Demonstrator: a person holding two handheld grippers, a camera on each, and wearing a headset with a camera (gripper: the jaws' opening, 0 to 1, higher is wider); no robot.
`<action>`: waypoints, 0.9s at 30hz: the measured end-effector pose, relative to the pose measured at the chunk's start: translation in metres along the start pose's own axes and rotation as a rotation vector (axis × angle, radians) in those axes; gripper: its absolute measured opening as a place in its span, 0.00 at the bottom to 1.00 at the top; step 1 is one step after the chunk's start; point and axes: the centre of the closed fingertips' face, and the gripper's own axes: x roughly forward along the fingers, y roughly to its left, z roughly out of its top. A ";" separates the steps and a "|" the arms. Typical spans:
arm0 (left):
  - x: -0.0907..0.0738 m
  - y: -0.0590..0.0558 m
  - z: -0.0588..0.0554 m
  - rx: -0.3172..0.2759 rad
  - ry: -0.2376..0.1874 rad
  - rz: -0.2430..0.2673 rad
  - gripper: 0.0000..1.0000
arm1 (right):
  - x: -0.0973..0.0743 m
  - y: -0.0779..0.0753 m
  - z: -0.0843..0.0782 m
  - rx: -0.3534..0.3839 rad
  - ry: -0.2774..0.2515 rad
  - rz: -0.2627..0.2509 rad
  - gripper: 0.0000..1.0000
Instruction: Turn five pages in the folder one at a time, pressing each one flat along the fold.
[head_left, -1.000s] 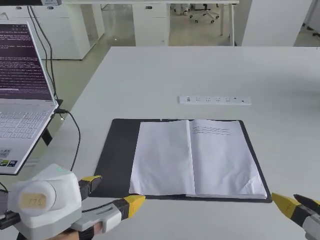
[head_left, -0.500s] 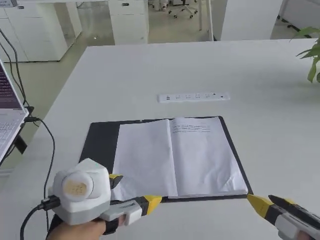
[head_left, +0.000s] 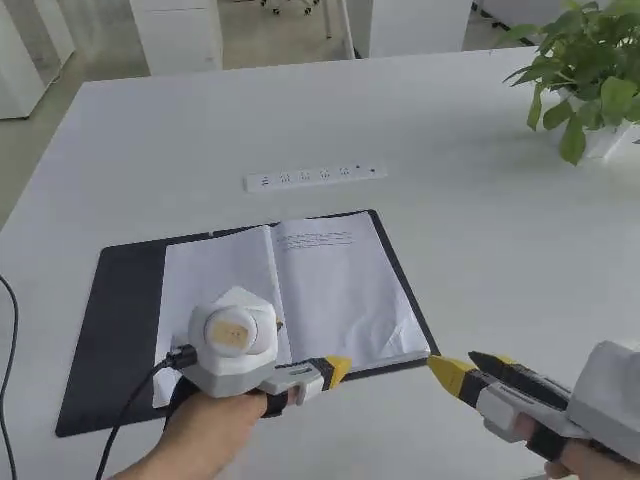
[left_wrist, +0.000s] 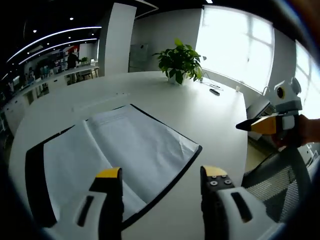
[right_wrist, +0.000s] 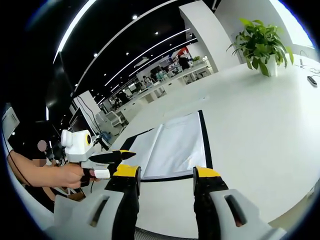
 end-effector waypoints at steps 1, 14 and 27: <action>0.005 -0.001 0.001 0.001 -0.001 0.001 0.61 | 0.000 -0.002 0.001 0.016 -0.005 -0.002 0.41; 0.070 -0.005 0.002 0.072 0.007 0.030 0.56 | 0.002 -0.007 0.004 0.020 -0.016 -0.018 0.41; 0.093 -0.003 -0.016 0.165 0.027 0.071 0.40 | 0.006 -0.007 0.003 0.011 0.000 -0.020 0.40</action>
